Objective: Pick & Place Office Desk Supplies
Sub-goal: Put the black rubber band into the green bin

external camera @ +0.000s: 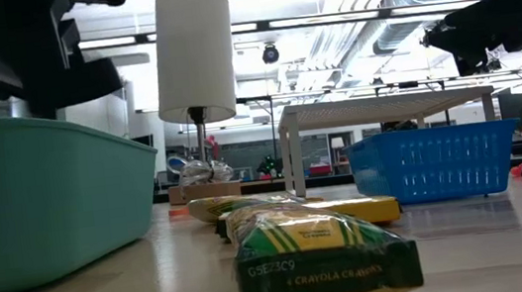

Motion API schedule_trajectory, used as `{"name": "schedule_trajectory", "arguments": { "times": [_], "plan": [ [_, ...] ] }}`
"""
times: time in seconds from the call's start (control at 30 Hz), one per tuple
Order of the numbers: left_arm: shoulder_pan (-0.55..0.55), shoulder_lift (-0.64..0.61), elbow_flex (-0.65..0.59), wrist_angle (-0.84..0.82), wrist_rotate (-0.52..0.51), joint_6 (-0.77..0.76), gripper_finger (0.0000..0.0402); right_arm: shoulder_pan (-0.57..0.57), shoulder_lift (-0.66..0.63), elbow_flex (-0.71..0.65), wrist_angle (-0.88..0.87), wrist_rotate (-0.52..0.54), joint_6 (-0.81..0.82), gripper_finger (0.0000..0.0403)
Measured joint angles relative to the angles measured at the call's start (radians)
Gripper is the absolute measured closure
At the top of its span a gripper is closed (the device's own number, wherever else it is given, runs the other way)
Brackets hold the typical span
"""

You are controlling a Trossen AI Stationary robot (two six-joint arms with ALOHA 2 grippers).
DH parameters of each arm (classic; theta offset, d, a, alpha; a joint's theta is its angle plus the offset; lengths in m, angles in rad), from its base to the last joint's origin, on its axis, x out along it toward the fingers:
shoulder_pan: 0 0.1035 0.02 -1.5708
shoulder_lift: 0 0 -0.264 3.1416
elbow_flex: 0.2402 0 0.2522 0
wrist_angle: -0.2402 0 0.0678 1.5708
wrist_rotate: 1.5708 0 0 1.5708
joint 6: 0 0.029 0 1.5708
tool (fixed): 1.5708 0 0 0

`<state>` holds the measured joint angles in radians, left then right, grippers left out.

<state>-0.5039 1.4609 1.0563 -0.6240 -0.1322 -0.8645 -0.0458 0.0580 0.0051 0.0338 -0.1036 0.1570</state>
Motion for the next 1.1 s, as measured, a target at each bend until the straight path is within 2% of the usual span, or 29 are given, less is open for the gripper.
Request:
{"name": "schedule_trajectory", "arguments": {
  "times": [0.33, 0.63, 1.1],
  "plan": [
    [-0.005, 0.107, 0.025, -0.022, 0.0, -0.02, 0.0401, 0.0, 0.0, 0.0, 0.0, 0.0, 0.0, 0.0237],
    [-0.006, 0.204, 0.025, 0.031, 0.01, -0.024, 0.0401, 0.0, 0.0, 0.0, 0.0, 0.0, 0.0, 0.0237],
    [-0.005, 0.219, 0.025, 0.027, 0.006, -0.026, 0.0401, 0.0, 0.0, 0.0, 0.0, 0.0, 0.0, 0.0237]
  ]
}}
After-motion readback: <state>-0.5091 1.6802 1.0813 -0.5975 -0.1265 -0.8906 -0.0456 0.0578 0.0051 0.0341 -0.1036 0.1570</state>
